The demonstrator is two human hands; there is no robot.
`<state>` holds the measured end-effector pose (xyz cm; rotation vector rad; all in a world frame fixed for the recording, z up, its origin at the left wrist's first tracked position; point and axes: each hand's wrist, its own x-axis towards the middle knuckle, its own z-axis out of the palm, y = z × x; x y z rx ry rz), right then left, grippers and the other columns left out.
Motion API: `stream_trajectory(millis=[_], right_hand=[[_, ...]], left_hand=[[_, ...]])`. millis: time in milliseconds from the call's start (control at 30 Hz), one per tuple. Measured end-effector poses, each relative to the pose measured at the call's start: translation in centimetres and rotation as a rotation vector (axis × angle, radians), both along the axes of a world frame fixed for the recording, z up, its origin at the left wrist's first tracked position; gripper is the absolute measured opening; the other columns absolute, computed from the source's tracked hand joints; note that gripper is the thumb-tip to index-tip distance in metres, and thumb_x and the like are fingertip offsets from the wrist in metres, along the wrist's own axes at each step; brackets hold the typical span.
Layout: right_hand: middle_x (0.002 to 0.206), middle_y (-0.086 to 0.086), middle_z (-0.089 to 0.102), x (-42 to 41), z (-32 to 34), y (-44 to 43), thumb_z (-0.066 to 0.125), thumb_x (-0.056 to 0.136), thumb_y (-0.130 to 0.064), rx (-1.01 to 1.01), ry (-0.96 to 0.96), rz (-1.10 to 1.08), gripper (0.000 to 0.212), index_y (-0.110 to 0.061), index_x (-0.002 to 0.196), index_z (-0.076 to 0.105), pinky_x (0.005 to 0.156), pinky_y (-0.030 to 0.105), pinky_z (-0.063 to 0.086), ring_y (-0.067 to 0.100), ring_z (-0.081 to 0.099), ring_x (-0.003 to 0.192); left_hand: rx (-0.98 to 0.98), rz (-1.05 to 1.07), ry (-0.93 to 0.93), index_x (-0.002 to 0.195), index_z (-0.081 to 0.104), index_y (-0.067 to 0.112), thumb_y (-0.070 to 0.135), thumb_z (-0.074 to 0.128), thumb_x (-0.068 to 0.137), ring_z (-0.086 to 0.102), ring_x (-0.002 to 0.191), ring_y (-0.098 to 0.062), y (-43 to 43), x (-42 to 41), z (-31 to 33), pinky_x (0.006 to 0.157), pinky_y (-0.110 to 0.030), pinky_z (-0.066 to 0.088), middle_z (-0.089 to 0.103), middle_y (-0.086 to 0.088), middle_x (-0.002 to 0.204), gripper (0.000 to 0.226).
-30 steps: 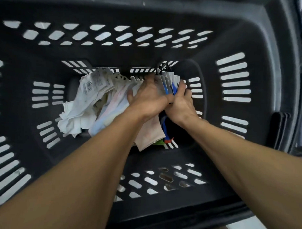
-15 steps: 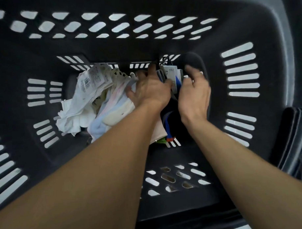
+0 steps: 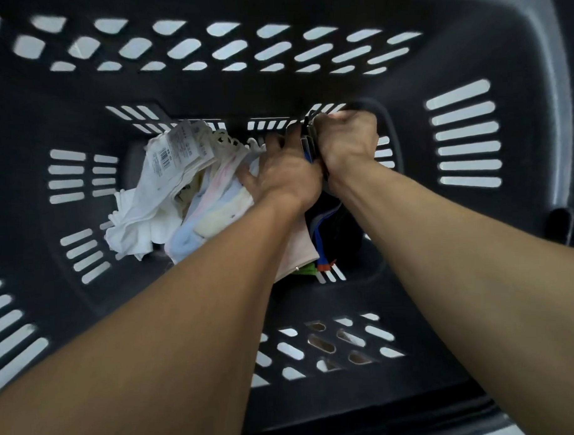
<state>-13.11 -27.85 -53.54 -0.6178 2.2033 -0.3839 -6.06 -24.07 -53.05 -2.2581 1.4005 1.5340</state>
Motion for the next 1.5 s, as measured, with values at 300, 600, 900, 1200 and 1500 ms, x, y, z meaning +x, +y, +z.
stream_trajectory(millis=[300,600,900,1200,1500], right_hand=[[0.065,0.007,0.066,1.4,-0.4,0.3,0.068,0.083,-0.016,-0.078,-0.139,-0.305,0.026,-0.014,0.058,0.061,0.068,0.049,0.061,0.028,0.066,0.063],[0.094,0.020,0.073,1.5,1.1,1.4,0.071,0.086,-0.007,-0.171,-0.437,-0.533,0.003,-0.007,0.088,0.070,0.088,0.051,0.058,0.035,0.070,0.092],[0.080,0.002,0.064,0.4,2.2,3.7,0.062,0.092,-0.015,-0.232,-0.169,-0.132,0.007,-0.017,0.086,0.063,0.088,0.044,0.056,0.015,0.061,0.078],[0.144,0.000,0.037,-0.7,3.3,6.0,0.063,0.086,-0.054,-0.016,0.077,0.209,0.080,-0.011,0.147,0.033,0.110,0.042,0.039,0.021,0.043,0.133],[0.145,0.007,0.035,-0.8,3.6,8.5,0.074,0.080,-0.038,0.106,0.043,0.031,0.090,-0.007,0.148,0.024,0.107,0.045,0.042,0.028,0.043,0.131]], left_hand=[[0.036,-0.040,0.059,0.152,0.018,0.043,0.041,0.045,0.098,0.028,0.146,-0.022,-0.2,1.1,0.5,0.117,-0.052,0.007,0.018,-0.002,0.162,0.060],[0.005,-0.071,0.156,0.152,0.012,0.048,0.049,0.044,0.098,0.019,0.150,-0.019,0.5,1.6,0.2,0.117,-0.059,-0.004,0.016,0.002,0.164,0.063],[-0.007,-0.074,0.187,0.153,0.014,0.045,0.050,0.054,0.092,0.024,0.148,-0.017,0.9,1.8,0.2,0.118,-0.057,-0.004,0.023,0.004,0.162,0.073],[0.052,0.000,0.167,0.154,0.021,0.029,0.054,0.024,0.102,0.019,0.150,-0.012,1.2,1.6,0.6,0.121,-0.048,-0.008,0.031,0.002,0.160,0.058],[0.038,-0.067,0.169,0.148,0.036,0.023,0.034,0.010,0.107,0.021,0.148,-0.010,1.2,2.2,1.0,0.122,-0.045,-0.005,0.033,0.002,0.159,0.050]])
